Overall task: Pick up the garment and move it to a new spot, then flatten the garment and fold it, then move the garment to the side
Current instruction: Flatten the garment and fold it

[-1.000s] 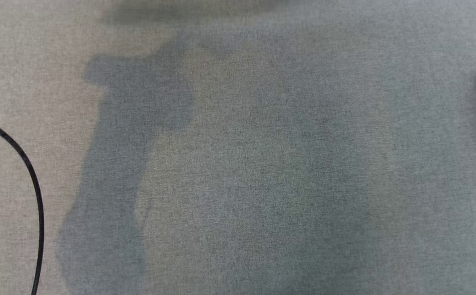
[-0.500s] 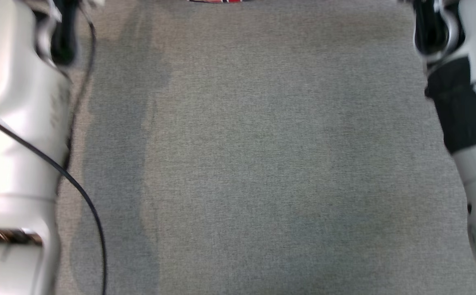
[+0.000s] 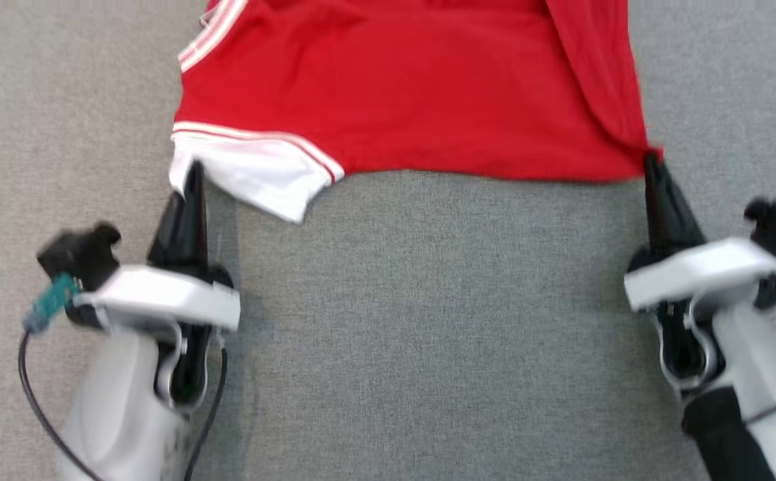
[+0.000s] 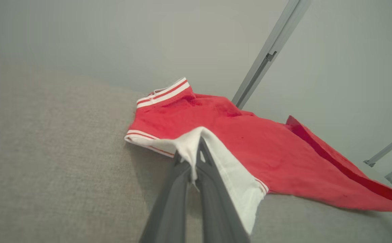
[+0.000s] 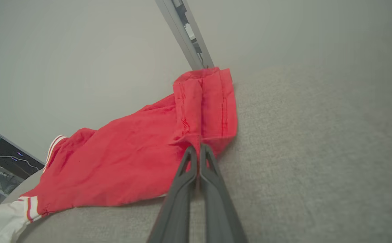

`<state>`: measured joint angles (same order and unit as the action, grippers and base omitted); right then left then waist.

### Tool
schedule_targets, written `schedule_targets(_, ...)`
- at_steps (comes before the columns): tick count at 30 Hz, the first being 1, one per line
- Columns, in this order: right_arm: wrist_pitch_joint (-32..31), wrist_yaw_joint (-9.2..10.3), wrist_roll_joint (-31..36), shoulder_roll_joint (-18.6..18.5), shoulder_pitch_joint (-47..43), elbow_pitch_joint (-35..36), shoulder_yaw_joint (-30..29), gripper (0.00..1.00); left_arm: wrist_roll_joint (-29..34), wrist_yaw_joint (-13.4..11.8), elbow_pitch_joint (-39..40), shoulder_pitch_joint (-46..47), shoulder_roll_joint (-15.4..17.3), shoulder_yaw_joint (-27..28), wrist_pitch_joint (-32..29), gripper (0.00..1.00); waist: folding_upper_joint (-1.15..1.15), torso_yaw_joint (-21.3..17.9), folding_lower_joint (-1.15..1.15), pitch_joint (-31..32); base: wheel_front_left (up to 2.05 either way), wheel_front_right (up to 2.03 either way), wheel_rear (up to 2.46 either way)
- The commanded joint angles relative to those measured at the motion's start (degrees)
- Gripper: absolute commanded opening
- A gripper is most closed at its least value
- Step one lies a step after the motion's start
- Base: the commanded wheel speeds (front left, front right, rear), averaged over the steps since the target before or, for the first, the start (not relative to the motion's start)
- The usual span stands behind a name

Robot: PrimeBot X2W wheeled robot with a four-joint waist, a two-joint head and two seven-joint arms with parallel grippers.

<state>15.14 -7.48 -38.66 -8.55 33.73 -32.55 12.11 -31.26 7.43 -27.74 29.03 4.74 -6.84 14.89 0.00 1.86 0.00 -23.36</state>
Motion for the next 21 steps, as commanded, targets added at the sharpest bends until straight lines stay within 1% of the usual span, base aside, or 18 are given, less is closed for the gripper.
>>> schedule_targets(1, 0.09, -0.03, -0.73, 0.15, -4.87, 2.36, -0.93, 0.00, -0.27, 0.05, 2.08, -4.15, 1.18, -0.57, 0.20, 0.00, 0.00, 0.24, 0.00, 2.52, 0.00, 0.00, 0.00)
schedule_targets(7, 0.10, -0.03, -1.56, 0.74, -17.14, 8.33, -1.87, 0.00, 0.25, 0.06, 7.06, -15.33, 4.06, -0.96, 0.20, 0.00, 0.00, 0.07, 0.00, 6.94, 0.00, 0.00, 0.00)
schedule_targets(9, 0.09, -0.03, -1.85, 0.89, -20.74, 9.53, -2.29, 0.00, 0.11, 0.05, 8.36, -18.61, 4.59, -0.53, 0.20, 0.00, 0.00, -0.08, 0.00, 8.37, 0.00, 0.00, 0.00)
schedule_targets(12, -0.08, -0.03, -1.89, 0.90, -25.18, 11.34, -3.31, 0.00, 0.41, -0.63, 10.68, -23.65, 4.70, -0.66, 0.17, 0.00, 0.00, -0.22, 0.00, 10.51, 0.00, 0.00, 0.00)
schedule_targets(16, -0.96, -0.03, -1.45, 1.02, -29.35, 12.82, -4.44, 0.00, 0.02, -1.97, 13.78, -28.74, 4.52, -1.01, -1.21, 0.00, 0.00, -0.17, 0.00, 12.79, 0.00, 0.00, 0.00)
schedule_targets(21, -3.51, -0.03, -0.53, 1.64, -35.79, 15.68, -6.63, 0.00, -0.62, -4.85, 19.73, -37.09, 4.11, -1.60, -4.29, 0.00, 0.00, 0.41, 0.00, 16.57, 0.00, 0.00, 0.00)
